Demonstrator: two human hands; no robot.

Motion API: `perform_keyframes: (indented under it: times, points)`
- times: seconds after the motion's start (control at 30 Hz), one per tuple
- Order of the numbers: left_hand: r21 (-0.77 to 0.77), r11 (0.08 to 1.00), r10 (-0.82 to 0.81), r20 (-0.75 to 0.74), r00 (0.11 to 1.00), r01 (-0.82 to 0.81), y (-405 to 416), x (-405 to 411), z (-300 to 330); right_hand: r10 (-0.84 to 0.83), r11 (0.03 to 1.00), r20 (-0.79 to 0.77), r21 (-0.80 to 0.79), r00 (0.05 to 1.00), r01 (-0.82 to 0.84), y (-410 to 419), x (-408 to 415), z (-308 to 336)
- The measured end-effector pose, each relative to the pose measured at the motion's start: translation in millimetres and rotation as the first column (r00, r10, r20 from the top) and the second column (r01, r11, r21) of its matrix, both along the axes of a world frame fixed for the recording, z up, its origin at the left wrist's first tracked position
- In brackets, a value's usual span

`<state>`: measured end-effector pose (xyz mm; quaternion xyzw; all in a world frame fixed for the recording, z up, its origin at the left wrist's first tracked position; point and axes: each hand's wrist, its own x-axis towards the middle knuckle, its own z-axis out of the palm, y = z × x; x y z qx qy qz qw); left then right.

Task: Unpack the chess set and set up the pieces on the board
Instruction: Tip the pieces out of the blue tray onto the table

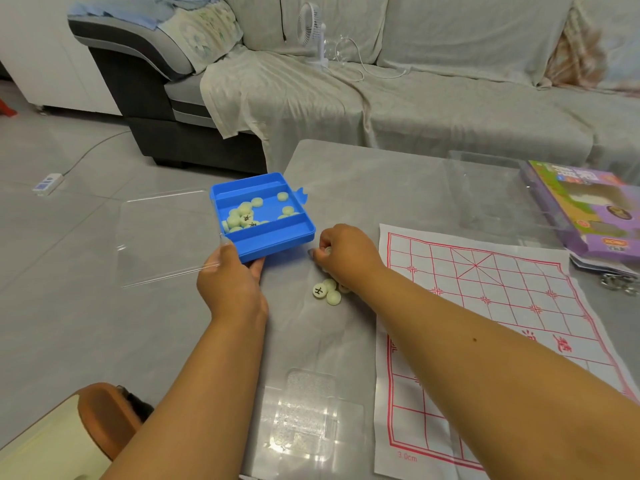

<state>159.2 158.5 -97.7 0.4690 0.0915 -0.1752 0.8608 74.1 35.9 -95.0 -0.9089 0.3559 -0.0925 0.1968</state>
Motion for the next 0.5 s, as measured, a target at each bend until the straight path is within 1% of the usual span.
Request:
perform_keyframes:
  times: [0.07,0.13,0.3,0.43,0.5]
  points:
    - [-0.003,1.000,-0.002,-0.001,1.000,0.002,0.0,-0.3,0.0,0.013,1.000,0.022,0.004,1.000,-0.013,-0.9,1.0,-0.4]
    - [0.000,1.000,-0.003,-0.004,1.000,0.003,0.4,0.2,-1.2,0.004,0.999,0.036,0.046,0.999,-0.006,-2.5,2.1,-0.1]
    - [0.004,1.000,0.002,-0.014,1.000,-0.002,0.8,0.9,-1.5,-0.051,0.970,0.064,0.239,0.997,0.034,-5.7,1.2,7.5]
    - [0.005,1.000,0.002,-0.021,1.000,-0.002,1.2,0.6,-0.5,-0.102,0.901,0.179,0.433,0.979,0.015,-2.8,-8.4,16.9]
    - [0.003,1.000,-0.001,-0.019,1.000,0.001,0.9,0.8,-0.3,-0.102,0.893,0.215,0.450,0.971,-0.006,-2.8,-12.6,19.4]
